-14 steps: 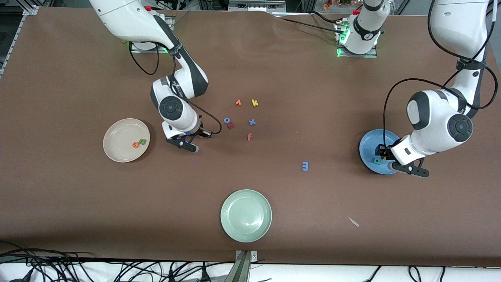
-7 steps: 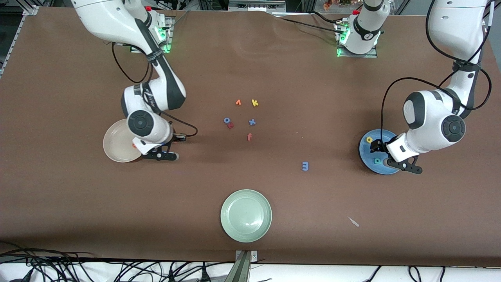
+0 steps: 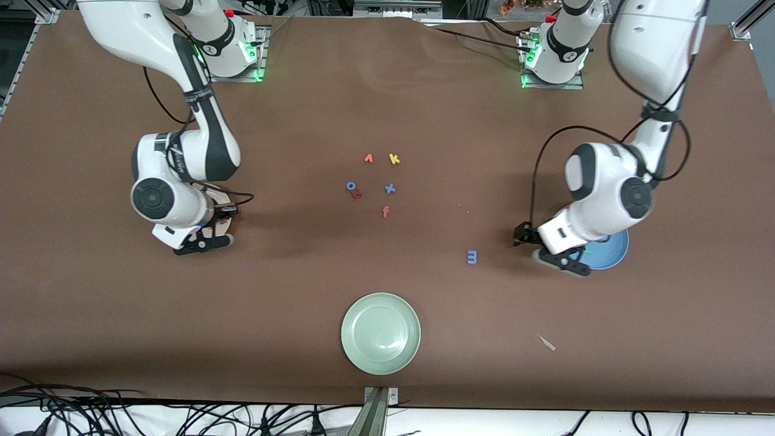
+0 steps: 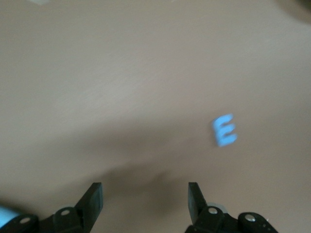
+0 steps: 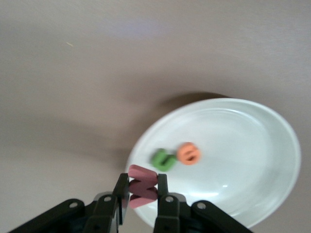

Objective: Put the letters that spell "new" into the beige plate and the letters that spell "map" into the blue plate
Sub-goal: 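Grasp the blue E with the left gripper while the right gripper withdraws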

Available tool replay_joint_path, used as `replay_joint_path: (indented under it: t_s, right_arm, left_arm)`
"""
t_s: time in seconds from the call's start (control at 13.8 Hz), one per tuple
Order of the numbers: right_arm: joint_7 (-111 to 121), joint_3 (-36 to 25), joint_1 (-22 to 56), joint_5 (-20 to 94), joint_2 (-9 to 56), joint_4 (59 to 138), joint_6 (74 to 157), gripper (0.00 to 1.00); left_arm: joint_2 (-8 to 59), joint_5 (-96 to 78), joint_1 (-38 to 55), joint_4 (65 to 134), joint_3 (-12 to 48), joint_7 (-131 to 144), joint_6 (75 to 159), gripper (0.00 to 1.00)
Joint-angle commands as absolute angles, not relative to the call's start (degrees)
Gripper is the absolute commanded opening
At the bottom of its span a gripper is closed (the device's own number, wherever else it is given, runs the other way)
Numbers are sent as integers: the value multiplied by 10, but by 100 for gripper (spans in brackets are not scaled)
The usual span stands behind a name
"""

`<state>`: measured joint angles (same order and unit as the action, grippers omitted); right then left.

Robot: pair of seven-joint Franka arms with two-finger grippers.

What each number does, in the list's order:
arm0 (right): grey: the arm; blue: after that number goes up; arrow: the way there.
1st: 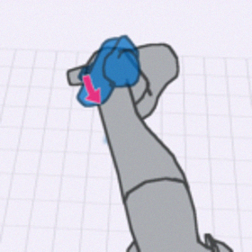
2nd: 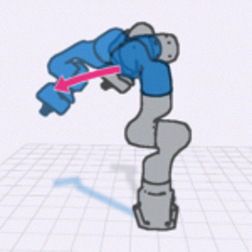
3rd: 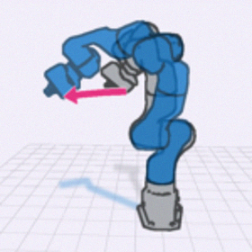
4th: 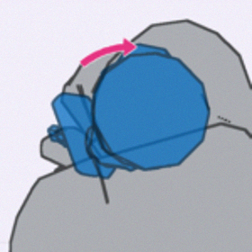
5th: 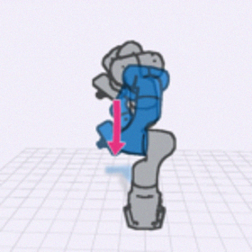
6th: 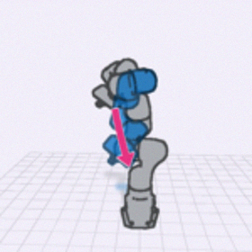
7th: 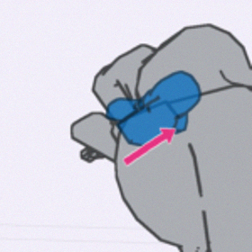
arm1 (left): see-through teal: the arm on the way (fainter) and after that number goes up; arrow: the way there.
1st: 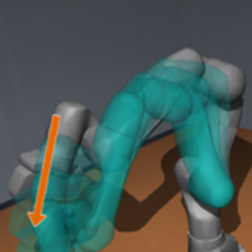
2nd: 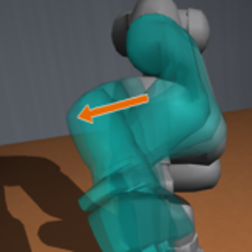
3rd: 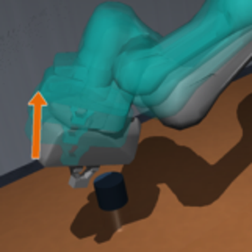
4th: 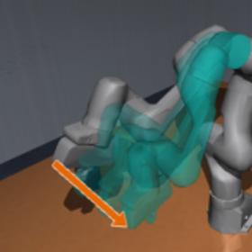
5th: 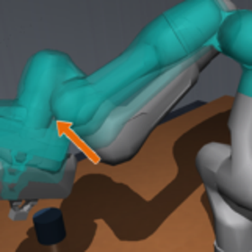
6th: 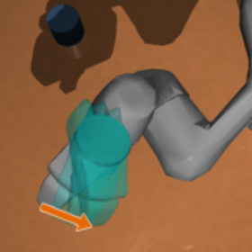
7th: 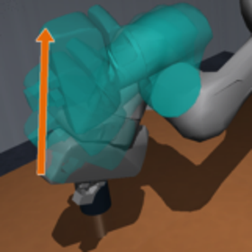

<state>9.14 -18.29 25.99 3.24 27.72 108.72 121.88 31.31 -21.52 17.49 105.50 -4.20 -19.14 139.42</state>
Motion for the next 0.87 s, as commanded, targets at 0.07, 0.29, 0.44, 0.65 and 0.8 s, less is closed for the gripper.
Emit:
replay_joint_path:
  t_s: [0.07, 0.29, 0.44, 0.65, 0.8]
  right_arm:
    - [175, -190, 237, 33, 273, 1114, 1239, 21]
    - [166, -185, 236, 46, 274, 1107, 1223, 100]
    - [150, -184, 243, 61, 273, 1090, 1209, 100]
    - [100, -184, 270, 69, 272, 1064, 1175, 100]
    - [41, -184, 299, 69, 272, 1031, 1138, 100]
  left_arm:
    - [390, -230, 216, 955, -48, -146, 1401, 78]
    - [407, -228, 252, 947, -48, -59, 1418, 77]
    - [417, -227, 257, 949, -48, -57, 1426, 77]
    - [423, -229, 272, 961, -49, -51, 1427, 77]
    - [421, -229, 278, 980, -49, -45, 1427, 78]
